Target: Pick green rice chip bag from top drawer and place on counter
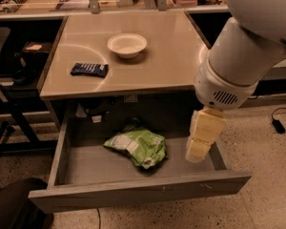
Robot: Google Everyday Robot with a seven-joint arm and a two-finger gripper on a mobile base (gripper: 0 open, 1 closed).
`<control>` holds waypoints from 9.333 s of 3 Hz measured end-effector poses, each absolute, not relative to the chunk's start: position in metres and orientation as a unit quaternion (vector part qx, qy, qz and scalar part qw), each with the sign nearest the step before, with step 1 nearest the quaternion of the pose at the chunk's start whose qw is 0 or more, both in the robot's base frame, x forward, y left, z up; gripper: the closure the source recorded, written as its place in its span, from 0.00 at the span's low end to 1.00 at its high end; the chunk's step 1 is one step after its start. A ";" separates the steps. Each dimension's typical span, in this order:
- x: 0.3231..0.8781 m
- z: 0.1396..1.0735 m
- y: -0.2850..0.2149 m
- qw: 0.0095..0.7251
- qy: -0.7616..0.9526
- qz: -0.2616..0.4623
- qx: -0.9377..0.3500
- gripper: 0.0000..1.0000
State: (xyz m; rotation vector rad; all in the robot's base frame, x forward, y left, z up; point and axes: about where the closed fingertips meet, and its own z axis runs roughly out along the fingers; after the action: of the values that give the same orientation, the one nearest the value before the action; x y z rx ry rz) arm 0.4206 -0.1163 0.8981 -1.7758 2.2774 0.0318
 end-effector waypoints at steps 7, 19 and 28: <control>0.516 0.708 -0.016 0.131 0.851 0.111 -0.496 0.00; 0.534 0.625 0.000 0.120 0.888 0.151 -0.418 1.00; 0.637 0.860 -0.145 0.194 0.927 0.009 -0.321 1.00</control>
Offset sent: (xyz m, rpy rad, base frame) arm 0.0690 0.0818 -0.1352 0.0757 0.0684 -0.1041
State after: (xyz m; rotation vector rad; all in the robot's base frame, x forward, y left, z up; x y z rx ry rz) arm 0.6373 -0.1452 0.8604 -0.8988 2.5995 0.0261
